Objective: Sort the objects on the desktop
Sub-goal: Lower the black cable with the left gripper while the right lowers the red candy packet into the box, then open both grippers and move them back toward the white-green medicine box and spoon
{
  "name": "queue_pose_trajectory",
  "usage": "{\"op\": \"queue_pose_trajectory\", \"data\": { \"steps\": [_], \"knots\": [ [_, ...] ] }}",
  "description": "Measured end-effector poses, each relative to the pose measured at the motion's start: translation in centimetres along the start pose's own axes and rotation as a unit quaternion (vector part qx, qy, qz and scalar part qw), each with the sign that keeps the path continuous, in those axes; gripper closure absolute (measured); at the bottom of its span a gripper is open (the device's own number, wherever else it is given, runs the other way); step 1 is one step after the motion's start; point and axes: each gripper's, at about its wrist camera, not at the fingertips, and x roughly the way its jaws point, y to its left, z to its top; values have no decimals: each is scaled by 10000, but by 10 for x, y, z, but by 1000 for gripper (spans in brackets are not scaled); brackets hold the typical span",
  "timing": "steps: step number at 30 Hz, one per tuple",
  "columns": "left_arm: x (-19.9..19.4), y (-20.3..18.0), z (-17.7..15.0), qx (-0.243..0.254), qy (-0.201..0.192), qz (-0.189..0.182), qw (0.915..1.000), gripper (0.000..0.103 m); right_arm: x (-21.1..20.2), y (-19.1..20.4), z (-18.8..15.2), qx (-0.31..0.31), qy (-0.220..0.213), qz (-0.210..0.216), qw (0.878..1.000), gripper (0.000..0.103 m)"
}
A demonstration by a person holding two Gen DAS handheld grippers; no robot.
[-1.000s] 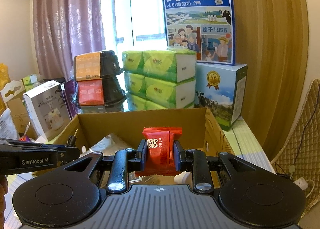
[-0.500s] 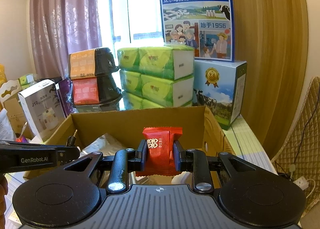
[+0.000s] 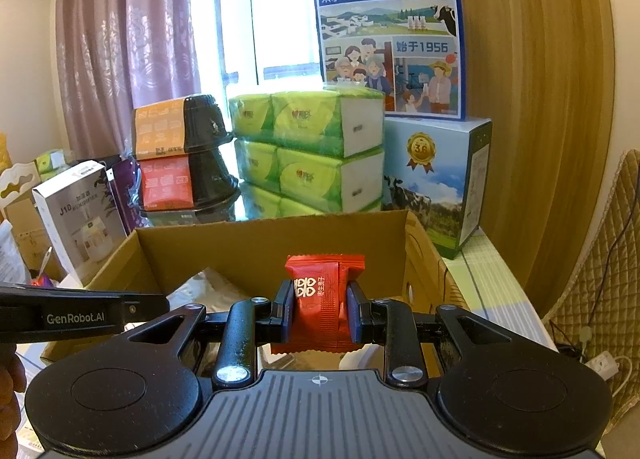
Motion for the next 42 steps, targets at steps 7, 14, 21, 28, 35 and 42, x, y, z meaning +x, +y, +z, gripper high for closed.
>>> {"op": "queue_pose_trajectory", "data": {
  "steps": [7, 14, 21, 28, 35, 42],
  "knots": [
    [0, -1, -1, 30, 59, 24, 10000, 84, -1, 2, 1, -10, -24, 20, 10000, 79],
    [0, 1, -2, 12, 90, 23, 10000, 83, -1, 3, 1, -7, -19, 27, 10000, 79],
    [1, 2, -3, 9, 89, 36, 10000, 81, -1, 4, 1, 0, -31, 28, 10000, 79],
    [-1, 2, -3, -7, 72, 39, 10000, 79, 0, 3, 1, 28, -173, 117, 9998, 79],
    [-4, 4, -2, -6, 66, 65, 10000, 73, -3, -10, 1, 304, -436, 44, 9986, 40],
    [-5, 5, -3, -3, 66, 81, 9999, 71, -5, -17, 2, 449, -450, -55, 9980, 40]
  ]
}}
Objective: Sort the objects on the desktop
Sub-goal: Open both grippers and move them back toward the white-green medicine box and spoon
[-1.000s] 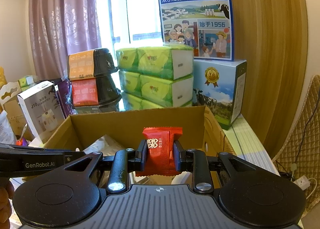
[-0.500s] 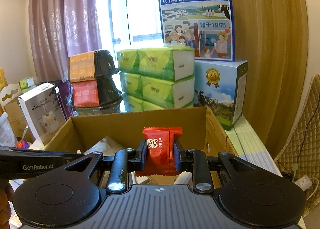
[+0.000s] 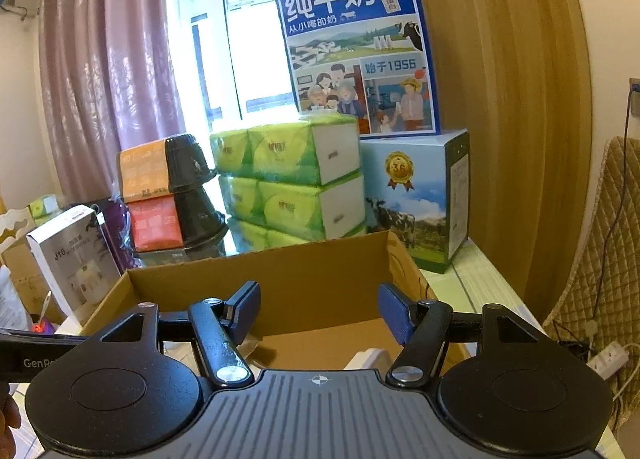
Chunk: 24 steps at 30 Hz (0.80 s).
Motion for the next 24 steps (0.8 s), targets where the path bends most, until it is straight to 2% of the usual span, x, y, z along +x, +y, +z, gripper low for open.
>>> {"op": "queue_pose_trajectory", "data": {
  "steps": [6, 11, 14, 16, 18, 20, 22, 24],
  "knots": [
    [0, 1, 0, 13, -10, 6, 10000, 66, 0, 2, -2, -60, 47, 6, 10000, 39],
    [-2, 2, -1, 40, -35, 56, 10000, 59, -1, 3, -3, -111, 54, -35, 9999, 29],
    [-5, 3, 0, 42, -59, 109, 9999, 52, -3, 4, -2, -148, 33, -48, 9999, 21],
    [-9, 5, 0, 39, -74, 143, 9999, 43, -7, 4, -1, -181, 8, -67, 9998, 17],
    [-13, 6, 0, 41, -88, 196, 9998, 37, -10, 4, 0, -166, -12, -97, 9998, 9],
    [-19, 6, 0, 70, -108, 238, 9996, 32, -14, 4, 1, -144, -1, -90, 9999, 7],
    [-27, 6, 0, 131, -148, 286, 9994, 20, -18, 6, 2, -139, 19, -49, 9999, 4],
    [-35, 5, 0, 199, -205, 323, 9991, 17, -23, 9, 3, -152, 22, 0, 9999, 2]
  ]
}}
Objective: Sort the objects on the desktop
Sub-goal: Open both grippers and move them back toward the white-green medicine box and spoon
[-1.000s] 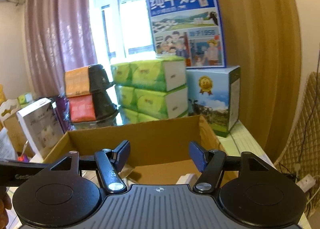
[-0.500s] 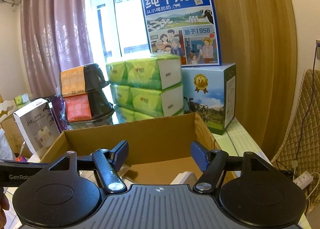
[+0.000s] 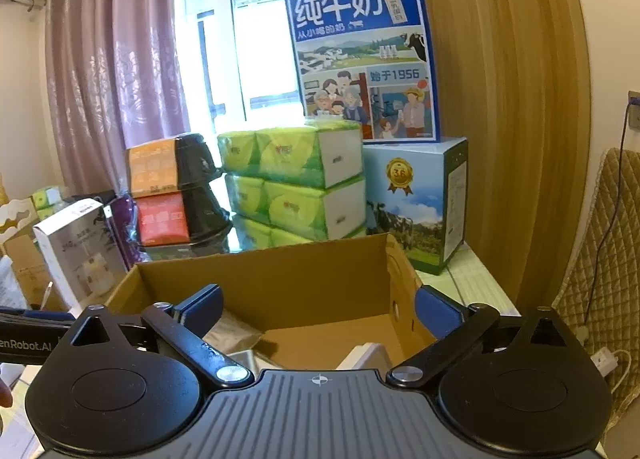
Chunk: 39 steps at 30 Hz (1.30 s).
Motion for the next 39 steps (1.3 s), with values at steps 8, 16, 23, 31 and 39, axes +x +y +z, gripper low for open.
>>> {"op": "queue_pose_trajectory", "data": {
  "steps": [8, 16, 23, 31, 39],
  "knots": [
    [-31, 2, -1, 184, -145, 162, 9996, 4, -22, 12, 1, -44, -21, 123, 9999, 2],
    [-56, 22, -23, 159, -46, 427, 9990, 2, -47, 23, -15, -157, 107, 302, 9994, 2],
    [-74, 41, -50, -44, 157, 616, 9980, 2, -62, 38, -33, -296, 297, 511, 9978, 2],
    [-94, 66, -84, 101, 461, 584, 9972, 2, -71, 55, -51, -463, 593, 836, 9937, 2],
    [-99, 90, -107, 274, 855, 478, 9948, 2, -56, 88, -63, -741, 1204, 1455, 9792, 2]
  ]
}}
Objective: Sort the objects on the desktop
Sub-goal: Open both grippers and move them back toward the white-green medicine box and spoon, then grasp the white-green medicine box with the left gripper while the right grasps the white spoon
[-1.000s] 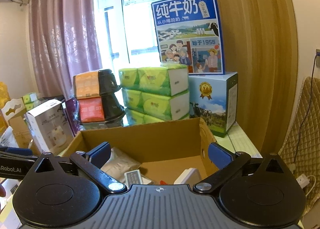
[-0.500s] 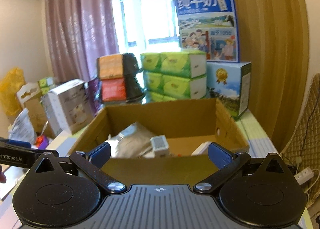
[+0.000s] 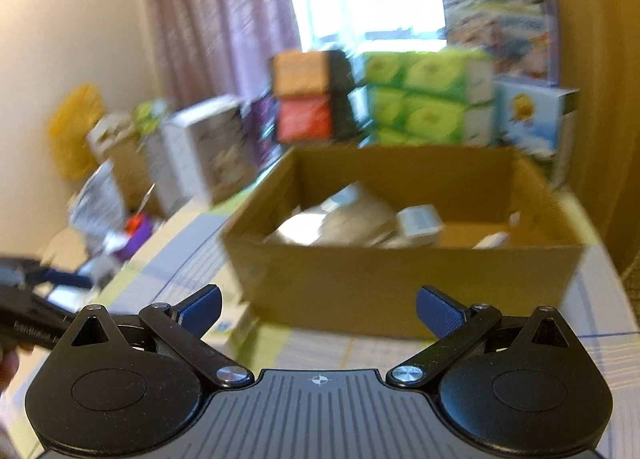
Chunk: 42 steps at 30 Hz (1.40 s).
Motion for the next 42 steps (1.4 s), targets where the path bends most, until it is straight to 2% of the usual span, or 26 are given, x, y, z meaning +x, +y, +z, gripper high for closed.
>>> {"op": "queue_pose_trajectory", "data": {
  "steps": [5, 9, 13, 18, 25, 29, 31, 35, 39, 42],
  "knots": [
    [11, 4, -7, 488, 235, -110, 9985, 2, 17, 24, -8, -1003, 225, 271, 9943, 2],
    [21, 5, -16, 920, 343, -226, 9949, 2, 29, 26, -12, -1339, 425, 571, 9884, 2],
    [29, 2, -22, 1644, 370, -260, 9853, 2, 43, 33, -20, -1946, 586, 884, 9751, 3],
    [48, 9, -25, 2220, 623, -507, 9717, 2, 61, 40, -35, -2475, 850, 1187, 9578, 3],
    [73, 10, -6, 2898, 877, -1310, 9440, 2, 82, 41, -31, -2641, 1034, 1482, 9474, 11],
    [89, 11, 6, 3173, 1060, -1544, 9296, 3, 97, 42, -27, -2692, 1189, 1571, 9427, 18],
    [97, 12, 10, 3239, 1111, -1637, 9252, 9, 105, 44, -26, -2733, 1251, 1625, 9398, 20],
    [115, 10, 15, 3461, 1317, -1774, 9118, 12, 114, 44, -27, -2794, 1351, 1677, 9357, 23],
    [129, 10, 20, 3479, 1420, -1930, 9064, 15, 119, 41, -30, -2788, 1441, 1666, 9347, 24],
    [137, 11, 22, 3375, 1539, -2094, 9047, 21, 121, 41, -30, -2769, 1460, 1648, 9353, 25]
  ]
}}
